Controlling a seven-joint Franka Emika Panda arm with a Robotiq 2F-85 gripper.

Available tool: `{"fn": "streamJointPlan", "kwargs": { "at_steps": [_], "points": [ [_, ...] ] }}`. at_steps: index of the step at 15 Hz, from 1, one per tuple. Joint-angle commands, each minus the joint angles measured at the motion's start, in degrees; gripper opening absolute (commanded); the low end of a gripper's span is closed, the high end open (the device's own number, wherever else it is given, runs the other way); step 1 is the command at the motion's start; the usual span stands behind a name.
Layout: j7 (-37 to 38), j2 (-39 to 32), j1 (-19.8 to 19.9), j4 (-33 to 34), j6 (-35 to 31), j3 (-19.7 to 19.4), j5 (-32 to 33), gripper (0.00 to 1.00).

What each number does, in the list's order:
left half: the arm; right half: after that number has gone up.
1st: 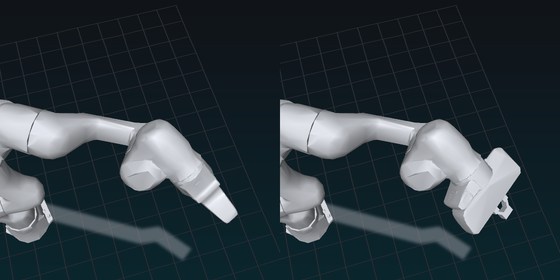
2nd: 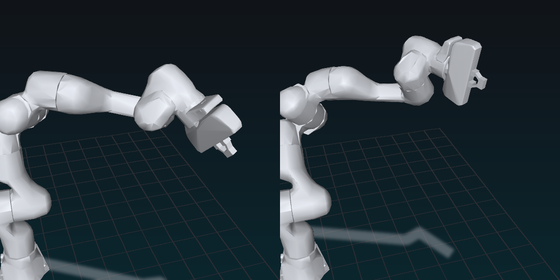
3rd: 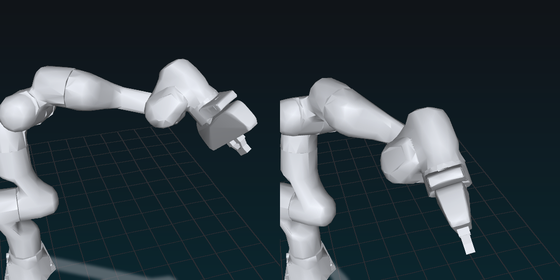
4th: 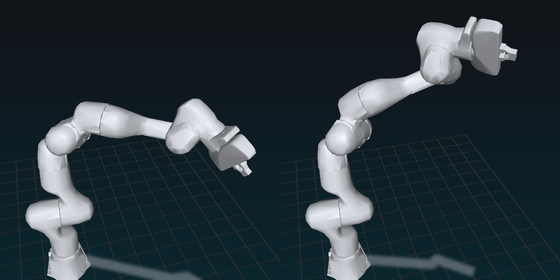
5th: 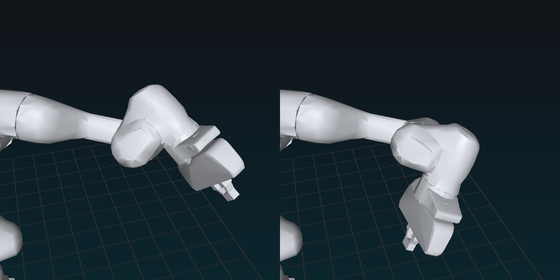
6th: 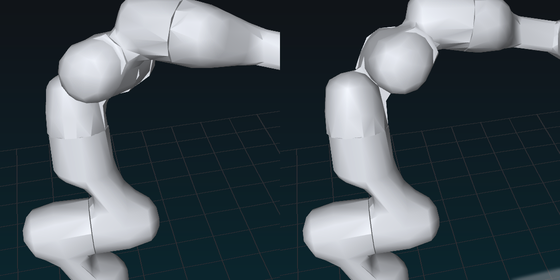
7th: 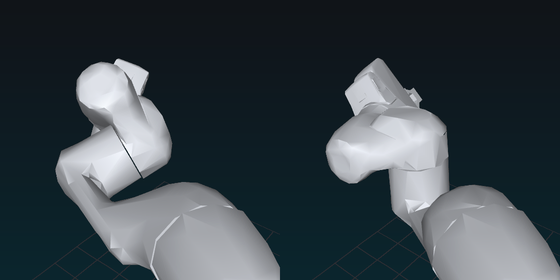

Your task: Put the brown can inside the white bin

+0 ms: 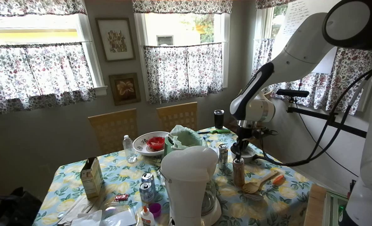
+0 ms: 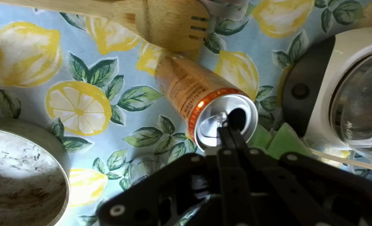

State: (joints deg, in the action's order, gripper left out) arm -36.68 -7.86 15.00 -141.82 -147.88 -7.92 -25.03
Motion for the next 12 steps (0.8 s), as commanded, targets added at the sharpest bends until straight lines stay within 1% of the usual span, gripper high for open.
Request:
{"fn": "streamJointPlan", "kwargs": {
  "at_steps": [1, 5, 12],
  "points": [
    [-1.8, 3.2, 0.7, -0.8, 1.7, 0.2, -0.8, 0.0],
    [-1.0, 5.5, 0.0, -0.9, 2.1, -0.4, 0.0, 0.0],
    [-2.1, 10.1, -1.1, -0.8, 4.2, -1.3, -1.2, 0.0]
  ]
}}
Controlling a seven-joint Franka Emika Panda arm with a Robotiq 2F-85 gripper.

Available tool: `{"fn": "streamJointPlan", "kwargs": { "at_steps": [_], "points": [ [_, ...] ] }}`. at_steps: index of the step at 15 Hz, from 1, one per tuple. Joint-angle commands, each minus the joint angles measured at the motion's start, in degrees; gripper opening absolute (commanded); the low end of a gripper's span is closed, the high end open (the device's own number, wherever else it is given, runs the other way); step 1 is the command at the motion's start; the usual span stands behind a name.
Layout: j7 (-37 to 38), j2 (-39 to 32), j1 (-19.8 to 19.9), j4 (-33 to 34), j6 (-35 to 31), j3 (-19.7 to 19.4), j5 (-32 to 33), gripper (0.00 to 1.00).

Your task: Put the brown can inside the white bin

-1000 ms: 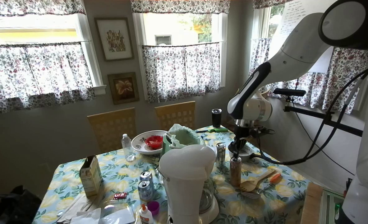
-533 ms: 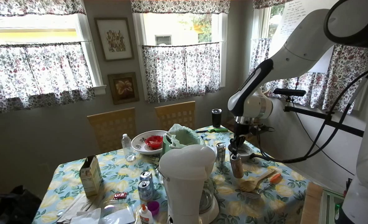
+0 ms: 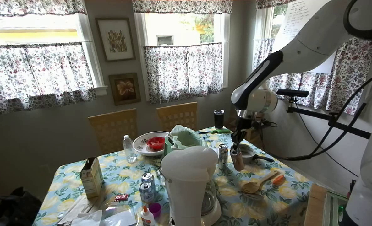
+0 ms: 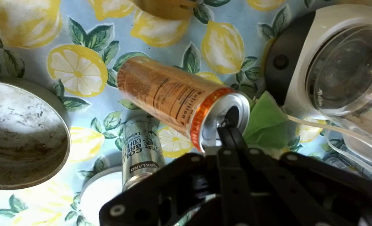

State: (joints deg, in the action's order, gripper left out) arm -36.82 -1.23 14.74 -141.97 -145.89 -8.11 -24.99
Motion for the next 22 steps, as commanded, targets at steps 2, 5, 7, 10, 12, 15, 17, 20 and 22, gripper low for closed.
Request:
{"fn": "streamJointPlan", "kwargs": {
  "at_steps": [2, 5, 7, 10, 12, 15, 17, 20, 22],
  "points": [
    [-1.8, 5.0, -1.3, -0.4, 2.9, -1.5, -1.1, 0.0],
    [-2.0, 7.2, -2.4, 0.6, 4.5, -2.4, -1.5, 0.0],
    [-2.0, 8.6, -3.4, 1.4, 5.4, -2.9, -1.7, 0.0],
    [-1.6, 9.8, -4.9, 3.7, 7.1, -3.4, -1.2, 0.0],
    [-1.6, 10.3, -6.0, 5.9, 8.5, -3.6, -1.3, 0.0],
    [-2.0, 10.3, -7.7, 9.5, 10.1, -3.6, -1.5, 0.0],
    [-2.5, 9.9, -8.7, 12.4, 11.4, -3.5, -1.8, 0.0],
    [-4.4, 8.5, -10.0, 16.7, 13.5, -3.6, -3.1, 0.0],
    [-6.3, 7.5, -10.5, 19.3, 14.9, -3.7, -4.7, 0.0]
  ]
}}
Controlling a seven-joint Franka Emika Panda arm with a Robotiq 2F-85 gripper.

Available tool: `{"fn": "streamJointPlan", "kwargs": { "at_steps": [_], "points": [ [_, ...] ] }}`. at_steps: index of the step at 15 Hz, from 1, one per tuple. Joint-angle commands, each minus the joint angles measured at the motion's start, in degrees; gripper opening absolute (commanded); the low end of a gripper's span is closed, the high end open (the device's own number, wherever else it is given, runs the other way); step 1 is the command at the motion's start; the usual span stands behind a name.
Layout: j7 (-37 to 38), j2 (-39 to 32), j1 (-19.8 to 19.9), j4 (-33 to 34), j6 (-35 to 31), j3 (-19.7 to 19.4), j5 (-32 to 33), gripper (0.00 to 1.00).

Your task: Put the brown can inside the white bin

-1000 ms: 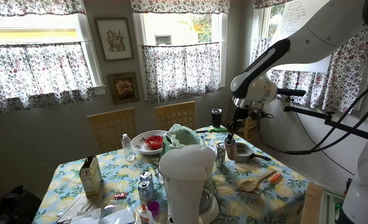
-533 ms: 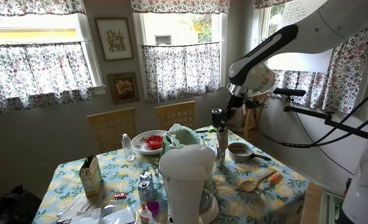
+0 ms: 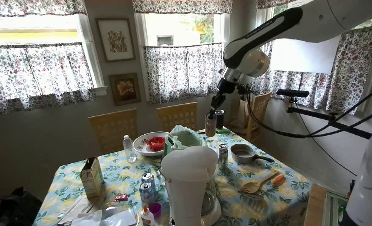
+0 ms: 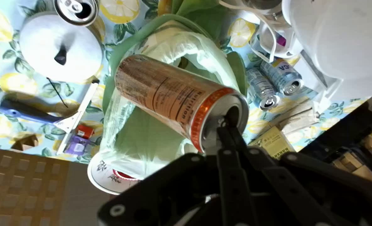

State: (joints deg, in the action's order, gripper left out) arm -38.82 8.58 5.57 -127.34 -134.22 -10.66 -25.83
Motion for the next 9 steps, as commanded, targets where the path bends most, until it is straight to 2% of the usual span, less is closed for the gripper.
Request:
{"fn": "streamJointPlan", "kwargs": {
  "at_steps": [1, 9],
  "points": [
    [-5.2, -3.1, -1.6, 6.1, 3.8, -1.1, -4.9, 0.0],
    [-13.3, -13.0, 0.6, 16.2, 11.8, 0.4, -12.6, 0.0]
  ]
}}
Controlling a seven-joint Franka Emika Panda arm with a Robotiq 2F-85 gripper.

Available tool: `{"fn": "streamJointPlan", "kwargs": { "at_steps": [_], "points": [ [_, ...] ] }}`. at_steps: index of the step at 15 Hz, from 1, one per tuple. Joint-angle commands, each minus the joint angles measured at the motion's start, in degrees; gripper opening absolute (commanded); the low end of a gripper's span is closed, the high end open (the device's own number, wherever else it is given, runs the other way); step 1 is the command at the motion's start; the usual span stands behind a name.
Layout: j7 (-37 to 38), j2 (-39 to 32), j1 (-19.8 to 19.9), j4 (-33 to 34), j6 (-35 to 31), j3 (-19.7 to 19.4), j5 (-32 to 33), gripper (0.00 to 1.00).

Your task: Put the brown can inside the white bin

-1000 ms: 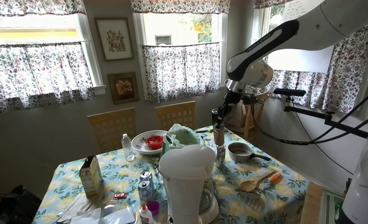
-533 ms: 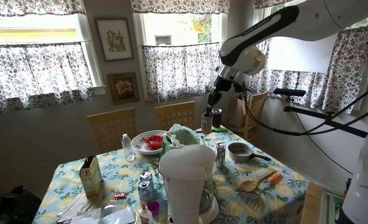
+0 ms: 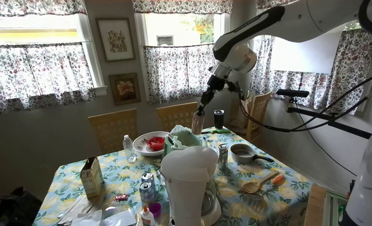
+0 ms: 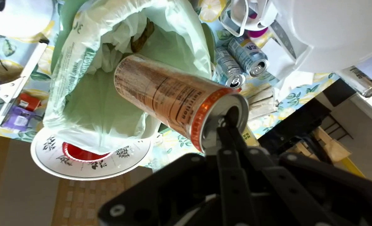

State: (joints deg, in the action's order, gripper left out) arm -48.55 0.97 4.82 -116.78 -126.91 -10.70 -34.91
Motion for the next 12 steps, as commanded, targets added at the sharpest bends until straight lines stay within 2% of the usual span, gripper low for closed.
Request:
{"fn": "streamJointPlan", "kwargs": {
  "at_steps": [1, 12],
  "points": [
    [-4.0, -6.7, 1.7, 6.6, 5.1, 0.8, -3.9, 0.0],
    [-5.6, -17.6, 5.9, 14.4, 10.1, 5.5, -3.2, 0.0]
  ]
}}
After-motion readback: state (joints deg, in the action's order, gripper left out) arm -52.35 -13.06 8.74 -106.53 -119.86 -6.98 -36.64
